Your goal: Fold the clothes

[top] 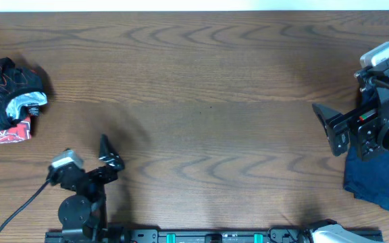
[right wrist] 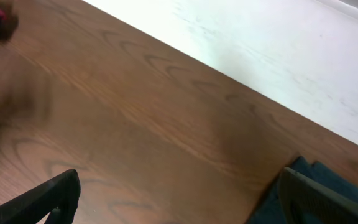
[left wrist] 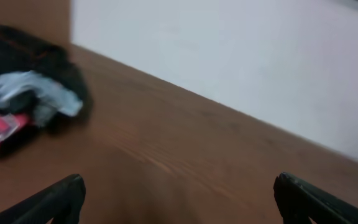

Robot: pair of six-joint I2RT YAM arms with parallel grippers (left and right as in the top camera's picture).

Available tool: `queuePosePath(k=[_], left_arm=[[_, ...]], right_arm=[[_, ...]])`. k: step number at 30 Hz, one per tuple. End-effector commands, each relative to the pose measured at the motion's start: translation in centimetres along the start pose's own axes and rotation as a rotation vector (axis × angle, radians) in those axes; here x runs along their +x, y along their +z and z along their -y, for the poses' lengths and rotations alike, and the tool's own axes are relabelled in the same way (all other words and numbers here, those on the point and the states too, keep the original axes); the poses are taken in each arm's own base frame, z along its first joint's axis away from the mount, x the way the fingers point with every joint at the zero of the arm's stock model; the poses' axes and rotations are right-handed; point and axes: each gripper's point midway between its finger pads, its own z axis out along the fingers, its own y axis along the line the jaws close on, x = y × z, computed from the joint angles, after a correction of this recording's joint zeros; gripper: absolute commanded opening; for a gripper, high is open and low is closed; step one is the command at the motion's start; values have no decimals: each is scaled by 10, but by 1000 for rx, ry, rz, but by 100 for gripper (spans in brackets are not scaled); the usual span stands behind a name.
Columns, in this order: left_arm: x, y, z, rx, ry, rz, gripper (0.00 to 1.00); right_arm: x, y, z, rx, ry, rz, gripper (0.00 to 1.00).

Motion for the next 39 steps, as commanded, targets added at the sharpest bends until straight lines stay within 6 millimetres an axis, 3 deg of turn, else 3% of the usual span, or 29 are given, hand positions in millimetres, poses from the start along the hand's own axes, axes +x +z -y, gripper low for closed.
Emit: queuePosePath(k=[1, 4, 9, 15, 24, 39], left_arm=[[6, -5, 34, 202, 255, -16, 98], [23, -4, 32, 215, 330, -66, 98], [60, 8, 21, 194, 278, -145, 98], [82, 19, 16, 189, 241, -157, 98], [80, 22, 6, 129, 246, -141, 98], [80, 21, 11, 164, 243, -144, 98]], right_arm=[[1, -1, 2, 10, -9, -3, 99], [1, -1, 2, 10, -9, -3, 99], [1, -1, 2, 10, -9, -3, 99], [1, -1, 2, 10, -9, -3, 99], [1, -1, 2, 10, -9, -3, 99], [1, -1, 2, 10, -9, -3, 99]])
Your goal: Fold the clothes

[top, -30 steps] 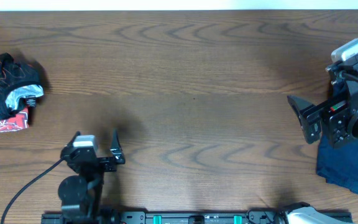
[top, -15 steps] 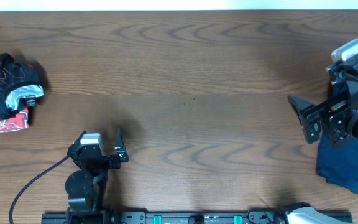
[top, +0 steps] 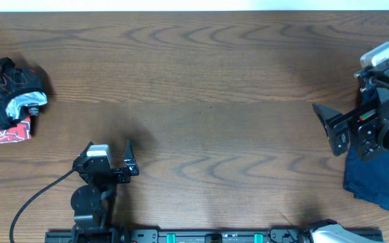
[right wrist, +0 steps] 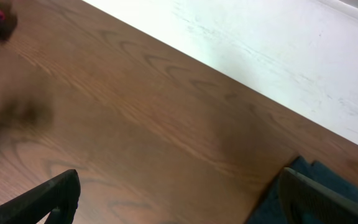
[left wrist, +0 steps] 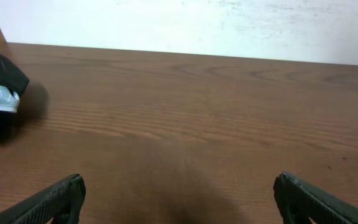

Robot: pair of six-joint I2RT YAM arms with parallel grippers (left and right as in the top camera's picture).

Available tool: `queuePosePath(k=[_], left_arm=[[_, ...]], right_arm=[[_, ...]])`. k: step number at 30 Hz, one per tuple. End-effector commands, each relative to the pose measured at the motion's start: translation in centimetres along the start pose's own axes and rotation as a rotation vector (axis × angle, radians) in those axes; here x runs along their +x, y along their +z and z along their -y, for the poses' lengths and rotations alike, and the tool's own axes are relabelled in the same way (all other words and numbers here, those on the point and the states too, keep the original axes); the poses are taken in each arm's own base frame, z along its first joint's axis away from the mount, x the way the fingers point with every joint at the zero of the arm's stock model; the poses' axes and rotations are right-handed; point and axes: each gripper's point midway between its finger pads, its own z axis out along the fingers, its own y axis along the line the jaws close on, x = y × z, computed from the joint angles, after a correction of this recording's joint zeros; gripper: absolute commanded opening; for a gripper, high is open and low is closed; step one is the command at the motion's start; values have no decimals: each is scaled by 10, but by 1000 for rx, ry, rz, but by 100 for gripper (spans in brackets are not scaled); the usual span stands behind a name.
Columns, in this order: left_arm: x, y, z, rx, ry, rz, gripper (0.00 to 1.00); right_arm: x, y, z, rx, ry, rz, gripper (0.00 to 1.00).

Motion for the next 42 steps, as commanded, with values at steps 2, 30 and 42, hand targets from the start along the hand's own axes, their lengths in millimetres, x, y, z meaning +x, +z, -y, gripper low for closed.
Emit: queuePosePath(k=[2, 30, 42], left_arm=[[11, 3, 2, 12, -10, -19, 98], [12, 3, 2, 12, -10, -23, 98], [12, 3, 2, 12, -10, -23, 98]], right_arm=[[1, -1, 2, 7, -9, -3, 99], [1, -1, 1, 7, -9, -3, 99], [2, -2, 7, 37, -28, -6, 99]])
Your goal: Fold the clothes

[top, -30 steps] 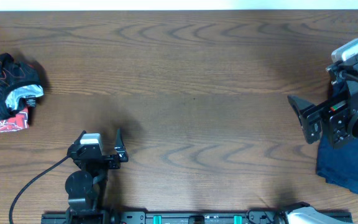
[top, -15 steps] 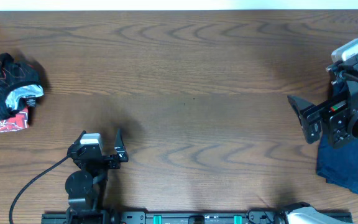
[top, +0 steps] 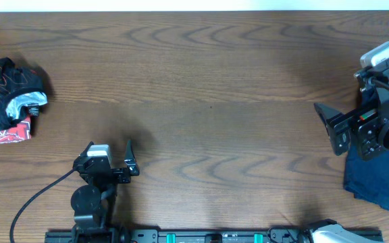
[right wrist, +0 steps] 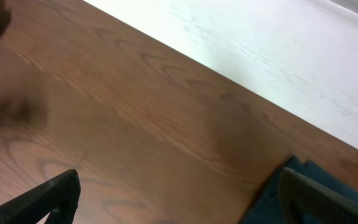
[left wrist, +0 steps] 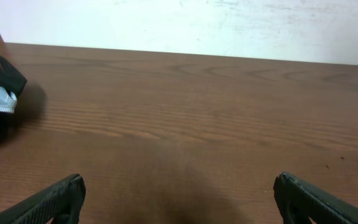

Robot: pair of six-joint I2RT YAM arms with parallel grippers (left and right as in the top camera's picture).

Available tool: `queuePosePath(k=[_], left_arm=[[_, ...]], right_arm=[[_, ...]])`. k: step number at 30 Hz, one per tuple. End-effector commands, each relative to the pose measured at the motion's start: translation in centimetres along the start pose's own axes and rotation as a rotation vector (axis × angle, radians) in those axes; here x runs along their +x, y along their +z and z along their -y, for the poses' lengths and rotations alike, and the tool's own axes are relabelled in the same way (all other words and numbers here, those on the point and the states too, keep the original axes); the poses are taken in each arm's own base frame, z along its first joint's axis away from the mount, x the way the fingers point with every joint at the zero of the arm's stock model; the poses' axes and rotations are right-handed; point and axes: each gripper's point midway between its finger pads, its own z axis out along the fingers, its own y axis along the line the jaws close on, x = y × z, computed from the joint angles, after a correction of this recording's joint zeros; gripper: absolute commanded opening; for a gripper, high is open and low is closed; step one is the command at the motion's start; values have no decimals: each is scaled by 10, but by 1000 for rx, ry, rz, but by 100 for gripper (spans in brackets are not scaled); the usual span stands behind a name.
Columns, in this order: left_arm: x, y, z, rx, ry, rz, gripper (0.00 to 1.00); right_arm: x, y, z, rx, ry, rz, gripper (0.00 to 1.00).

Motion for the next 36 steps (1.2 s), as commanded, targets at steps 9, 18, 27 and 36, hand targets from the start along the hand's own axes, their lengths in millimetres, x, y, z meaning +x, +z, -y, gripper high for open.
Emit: queuePosePath(k=[9, 18, 27, 36], left_arm=[[12, 3, 1, 7, -10, -23, 98], [12, 3, 1, 7, -10, -23, 98], [12, 3, 1, 7, -10, -23, 98], [12, 3, 1, 7, -10, -23, 98]], right_arm=[[-8, -51, 0, 39, 123, 216, 84], [41, -50, -19, 30, 134, 410, 81], [102, 11, -53, -65, 122, 588, 81], [154, 68, -67, -121, 227, 641, 78]])
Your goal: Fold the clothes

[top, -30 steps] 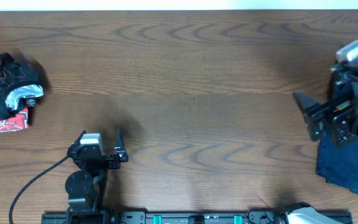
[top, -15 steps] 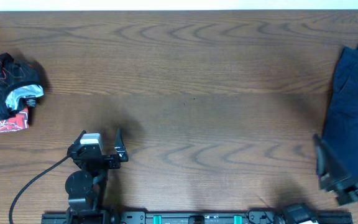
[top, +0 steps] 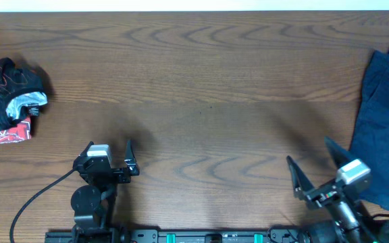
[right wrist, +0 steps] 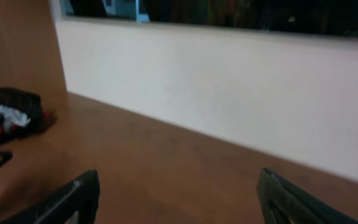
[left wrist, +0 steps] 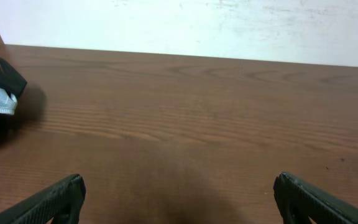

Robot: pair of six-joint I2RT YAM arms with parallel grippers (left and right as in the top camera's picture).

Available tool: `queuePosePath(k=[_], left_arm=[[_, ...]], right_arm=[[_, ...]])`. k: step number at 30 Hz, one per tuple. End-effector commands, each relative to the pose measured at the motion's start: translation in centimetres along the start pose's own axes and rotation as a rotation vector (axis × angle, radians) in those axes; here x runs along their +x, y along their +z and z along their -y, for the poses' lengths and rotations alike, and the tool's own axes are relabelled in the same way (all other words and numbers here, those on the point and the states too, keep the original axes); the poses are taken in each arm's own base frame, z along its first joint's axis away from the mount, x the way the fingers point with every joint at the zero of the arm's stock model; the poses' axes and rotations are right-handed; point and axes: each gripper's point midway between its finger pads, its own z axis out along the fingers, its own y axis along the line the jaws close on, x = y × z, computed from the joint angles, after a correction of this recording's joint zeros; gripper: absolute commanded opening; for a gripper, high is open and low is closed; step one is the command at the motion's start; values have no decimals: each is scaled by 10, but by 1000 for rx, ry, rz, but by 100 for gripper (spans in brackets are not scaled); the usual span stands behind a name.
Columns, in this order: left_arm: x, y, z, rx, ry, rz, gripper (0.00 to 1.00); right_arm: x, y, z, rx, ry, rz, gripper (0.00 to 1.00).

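Note:
A crumpled heap of black, grey and red clothes (top: 7, 100) lies at the table's left edge; the same heap shows at the left of the left wrist view, and again, small, as the heap (right wrist: 8, 115) in the right wrist view. A dark blue garment (top: 382, 128) lies spread at the right edge. My left gripper (top: 107, 156) sits low near the front left, open and holding nothing. Near the front right my right gripper (top: 313, 169) is also open and holding nothing, just left of the blue garment.
The wooden table (top: 201, 88) ends at a pale wall (left wrist: 185, 25) along its far side. A black cable (top: 29, 202) trails from the left arm's base toward the front edge.
My right arm has left its raised spot at the right edge and now sits low at the front right. The blue garment it covered now shows spread along the right edge. The left arm has not moved.
At first my left gripper pointed toward the clothes heap at the front left. It then turned to face straight across the table and stayed there. The right arm held still over the blue garment until now, when it sits low at the front right.

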Motion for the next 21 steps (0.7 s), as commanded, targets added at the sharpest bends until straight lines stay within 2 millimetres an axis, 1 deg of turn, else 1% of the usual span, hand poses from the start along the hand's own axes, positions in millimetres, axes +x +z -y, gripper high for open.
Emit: queuePosePath(k=[1, 4, 8, 11, 14, 17, 18, 21], left_arm=[[13, 3, 1, 6, -10, -28, 98], [13, 3, 1, 6, -10, -28, 98], [13, 3, 1, 6, -10, -28, 98], [13, 3, 1, 6, -10, -28, 98], [13, 3, 1, 6, -10, -28, 98], [13, 3, 1, 6, -10, -28, 98], [13, 3, 1, 6, -10, -28, 98], [13, 3, 1, 6, -10, -28, 98]], right_arm=[[21, 2, -1, -10, 86, 14, 77], [35, 5, 0, -11, 107, 17, 74], [54, 12, 2, -8, 130, -24, 64], [69, 19, 5, -5, 138, -40, 62], [81, 24, 7, 1, 141, -52, 63], [96, 28, 15, 39, 146, -69, 64], [99, 30, 17, 44, 147, -70, 63], [112, 33, 20, 57, 152, -85, 63]])
